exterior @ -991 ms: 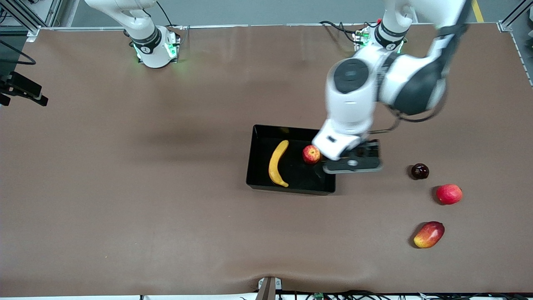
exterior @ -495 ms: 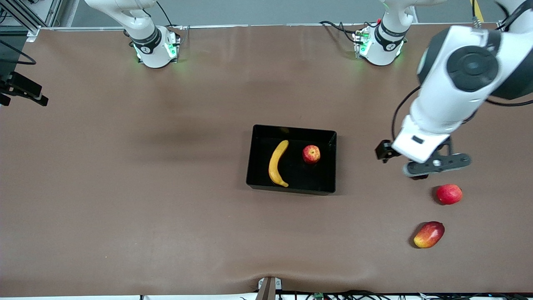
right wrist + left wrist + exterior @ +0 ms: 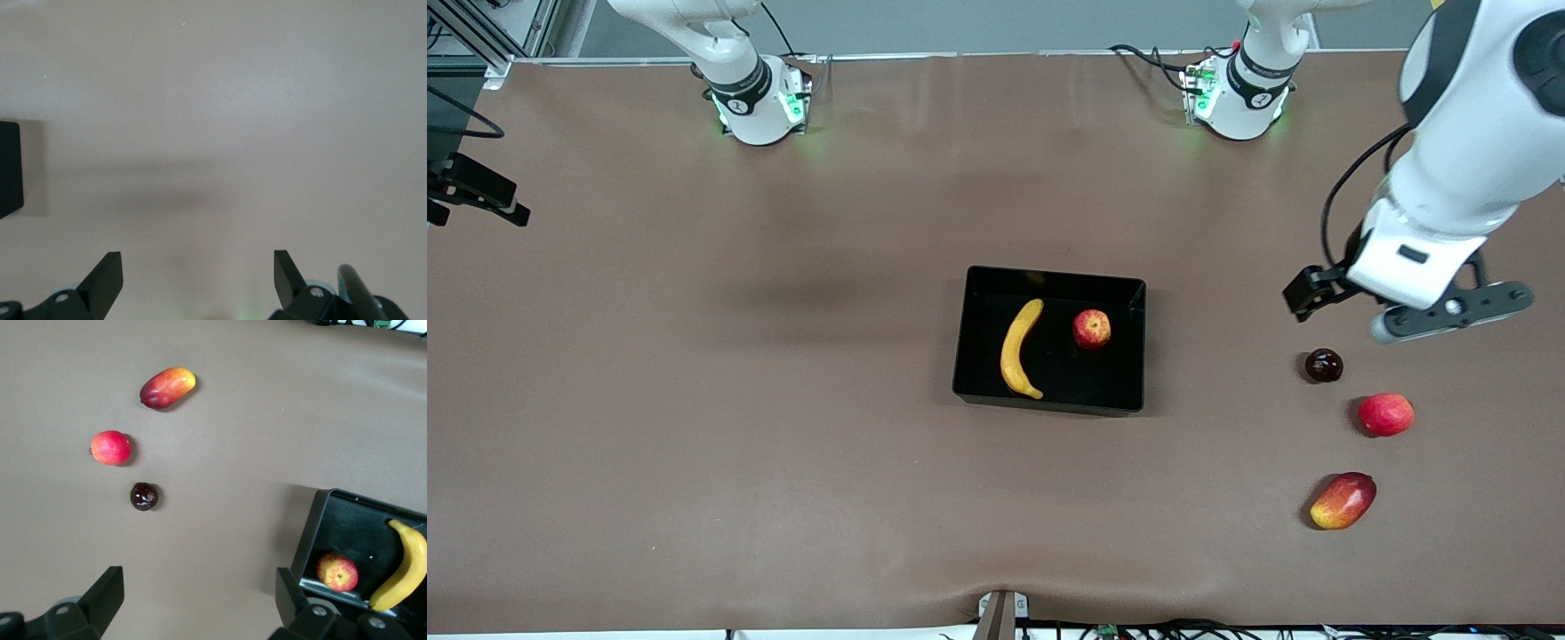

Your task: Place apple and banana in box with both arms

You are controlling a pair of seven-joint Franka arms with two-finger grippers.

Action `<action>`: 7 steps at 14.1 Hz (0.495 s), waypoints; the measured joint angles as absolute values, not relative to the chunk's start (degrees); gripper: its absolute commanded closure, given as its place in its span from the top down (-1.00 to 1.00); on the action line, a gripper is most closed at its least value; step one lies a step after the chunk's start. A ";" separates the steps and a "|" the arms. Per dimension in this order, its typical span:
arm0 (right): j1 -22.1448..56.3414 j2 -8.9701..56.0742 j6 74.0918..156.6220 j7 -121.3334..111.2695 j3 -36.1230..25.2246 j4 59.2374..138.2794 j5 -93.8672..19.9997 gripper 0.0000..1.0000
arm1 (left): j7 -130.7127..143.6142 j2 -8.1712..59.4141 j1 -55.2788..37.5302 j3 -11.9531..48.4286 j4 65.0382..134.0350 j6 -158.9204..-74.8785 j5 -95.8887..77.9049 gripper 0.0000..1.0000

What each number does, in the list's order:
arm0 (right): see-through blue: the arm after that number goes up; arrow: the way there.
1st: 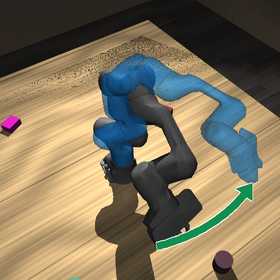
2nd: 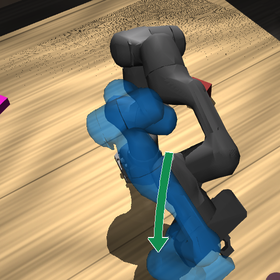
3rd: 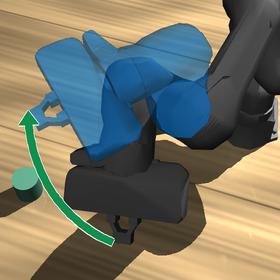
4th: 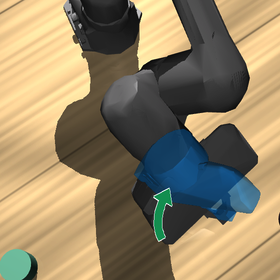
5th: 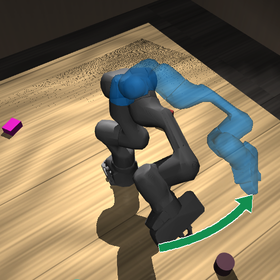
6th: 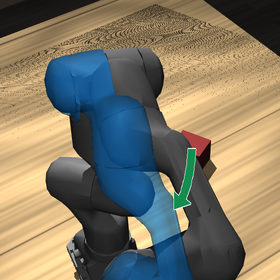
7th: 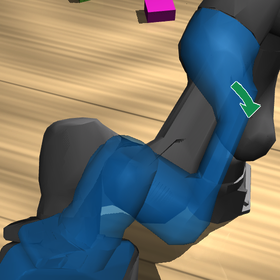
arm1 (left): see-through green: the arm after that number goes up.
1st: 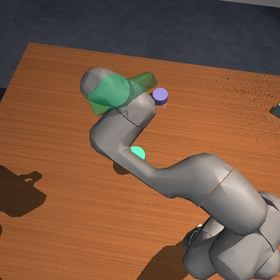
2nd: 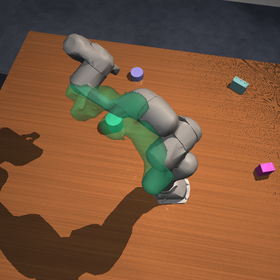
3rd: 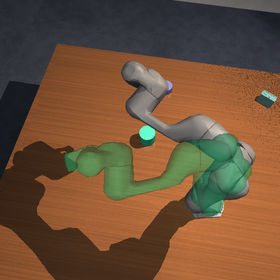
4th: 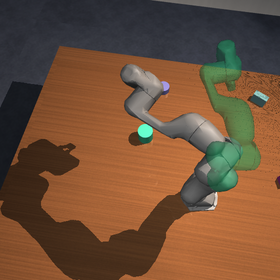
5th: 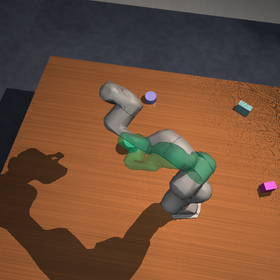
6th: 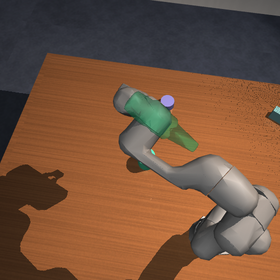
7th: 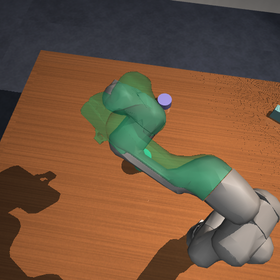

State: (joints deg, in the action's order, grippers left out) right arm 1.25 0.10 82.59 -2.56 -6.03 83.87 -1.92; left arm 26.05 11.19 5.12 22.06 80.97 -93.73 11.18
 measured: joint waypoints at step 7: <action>1.25 0.10 82.59 -2.56 -6.03 83.87 -1.92 1.00 | 16.89 0.19 0.11 9.18 92.42 -93.89 5.14 1.00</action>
State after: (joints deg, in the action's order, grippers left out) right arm 1.25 0.10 82.59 -2.56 -6.03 83.87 -1.92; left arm 16.89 0.19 0.11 9.18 92.42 -93.89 5.14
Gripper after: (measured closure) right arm 0.000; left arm 0.000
